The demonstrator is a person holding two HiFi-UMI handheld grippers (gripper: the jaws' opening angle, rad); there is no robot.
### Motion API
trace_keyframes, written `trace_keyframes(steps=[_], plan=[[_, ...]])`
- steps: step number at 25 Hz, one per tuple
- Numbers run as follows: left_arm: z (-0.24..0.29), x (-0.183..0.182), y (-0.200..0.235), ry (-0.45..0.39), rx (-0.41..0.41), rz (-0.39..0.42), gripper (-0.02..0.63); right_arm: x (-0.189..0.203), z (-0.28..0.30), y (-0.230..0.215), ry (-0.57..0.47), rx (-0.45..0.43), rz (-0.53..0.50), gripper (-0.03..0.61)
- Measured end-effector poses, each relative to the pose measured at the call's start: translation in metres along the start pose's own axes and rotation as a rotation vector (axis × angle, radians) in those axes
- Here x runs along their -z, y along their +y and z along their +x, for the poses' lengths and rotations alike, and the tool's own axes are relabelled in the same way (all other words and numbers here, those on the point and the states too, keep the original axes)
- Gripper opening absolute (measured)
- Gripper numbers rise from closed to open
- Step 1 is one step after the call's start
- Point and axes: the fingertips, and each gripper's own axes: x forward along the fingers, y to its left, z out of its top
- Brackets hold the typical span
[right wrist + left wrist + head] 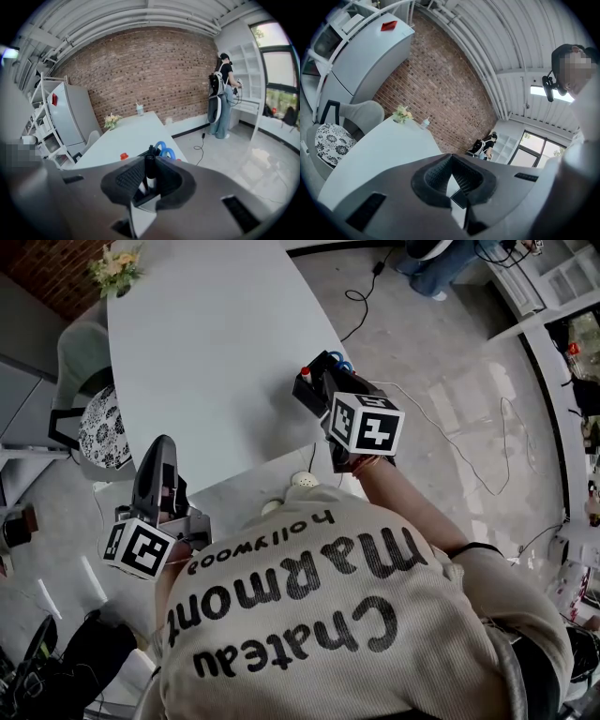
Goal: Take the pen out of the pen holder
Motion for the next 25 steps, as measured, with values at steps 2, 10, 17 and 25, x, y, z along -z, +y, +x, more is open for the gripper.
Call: trace_keyframes(steps=[2, 10, 17, 25], plan=[[0.0, 0.0, 0.0, 0.002, 0.003, 0.001, 0.002, 0.0, -0.002, 0.001, -0.003, -0.003, -0.007, 0.072], [-0.004, -0.002, 0.001, 0.011, 0.024, 0.003, 0.002, -0.002, -0.011, 0.014, -0.025, -0.024, -0.062, 0.074], [-0.008, -0.003, 0.004, 0.02, 0.033, 0.001, 0.002, -0.001, -0.018, 0.017, -0.042, -0.015, -0.037, 0.077], [-0.015, -0.004, 0.008, 0.031, 0.051, 0.0, 0.002, 0.0, -0.025, 0.022, -0.053, -0.001, -0.026, 0.078]])
